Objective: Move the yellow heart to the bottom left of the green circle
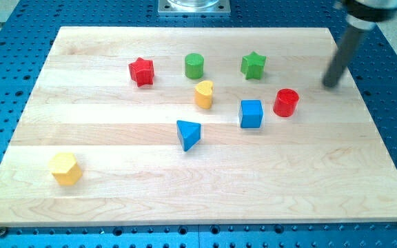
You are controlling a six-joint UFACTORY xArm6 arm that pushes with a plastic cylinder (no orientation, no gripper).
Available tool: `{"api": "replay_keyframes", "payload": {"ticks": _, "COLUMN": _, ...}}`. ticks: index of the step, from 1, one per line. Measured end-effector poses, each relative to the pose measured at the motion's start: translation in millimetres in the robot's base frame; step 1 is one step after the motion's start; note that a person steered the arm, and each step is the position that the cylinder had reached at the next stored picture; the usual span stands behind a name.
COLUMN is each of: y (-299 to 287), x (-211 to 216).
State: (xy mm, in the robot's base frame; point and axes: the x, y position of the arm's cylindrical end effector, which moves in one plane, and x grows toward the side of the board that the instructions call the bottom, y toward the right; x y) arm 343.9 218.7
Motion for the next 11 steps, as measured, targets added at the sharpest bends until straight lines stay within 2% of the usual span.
{"api": "replay_keyframes", "payload": {"ticks": 1, "y": -80.0, "x": -3.8}}
{"api": "replay_keyframes", "payload": {"ticks": 2, "y": -91.2, "x": -2.9}}
{"api": "replay_keyframes", "payload": {"ticks": 5, "y": -112.7, "x": 44.5}}
{"api": "replay_keyframes", "payload": {"ticks": 8, "y": -189.7, "x": 72.0}}
{"api": "replay_keyframes", "payload": {"ticks": 9, "y": -270.2, "x": 108.1}}
{"api": "replay_keyframes", "payload": {"ticks": 10, "y": -322.2, "x": 125.7}}
{"api": "replay_keyframes", "payload": {"ticks": 11, "y": -324.9, "x": 141.0}}
